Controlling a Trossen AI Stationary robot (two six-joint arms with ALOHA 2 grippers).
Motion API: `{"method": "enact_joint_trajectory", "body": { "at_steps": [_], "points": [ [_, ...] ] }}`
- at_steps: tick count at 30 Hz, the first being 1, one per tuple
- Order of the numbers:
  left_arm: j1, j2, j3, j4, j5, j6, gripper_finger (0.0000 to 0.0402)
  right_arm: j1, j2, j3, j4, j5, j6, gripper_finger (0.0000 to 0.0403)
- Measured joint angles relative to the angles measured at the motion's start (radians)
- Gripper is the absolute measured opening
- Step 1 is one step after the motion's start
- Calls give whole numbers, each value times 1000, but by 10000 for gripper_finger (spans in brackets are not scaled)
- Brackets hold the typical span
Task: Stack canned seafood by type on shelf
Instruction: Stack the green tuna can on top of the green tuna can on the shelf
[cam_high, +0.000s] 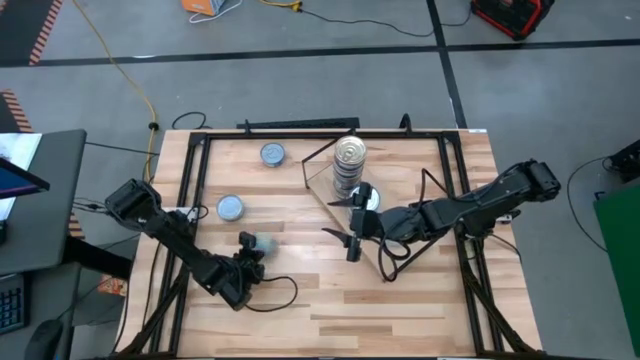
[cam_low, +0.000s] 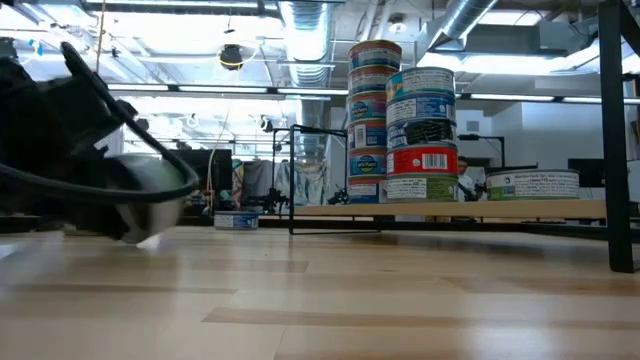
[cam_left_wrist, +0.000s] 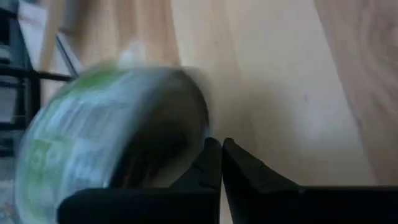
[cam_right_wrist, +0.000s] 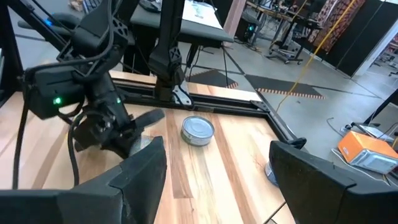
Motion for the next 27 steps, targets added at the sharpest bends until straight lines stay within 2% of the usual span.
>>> {"method": "enact_joint_trajectory", "body": {
  "at_steps": [9, 15, 18, 22, 24, 27],
  "points": [
    [-3, 4, 50, -96, 38, -83, 1, 0, 0, 0, -5, 0, 18, 310],
    [-3, 4, 168, -199, 265, -91, 1, -4, 0, 0, -14, 0, 23, 310],
    [-3, 2, 224, -264, 360, -166, 1, -8, 0, 0, -15, 0, 26, 310],
    [-3, 2, 246, -272, 339, -420, 4, -9, 0, 0, -33, 0, 29, 310],
    [-2, 2, 246, -278, 346, -457, 14, -9, -1, 0, -48, 0, 29, 310],
    [-3, 2, 256, -292, 347, -461, 51, -8, -28, -1, -87, 3, 43, 310]
  ]
}}
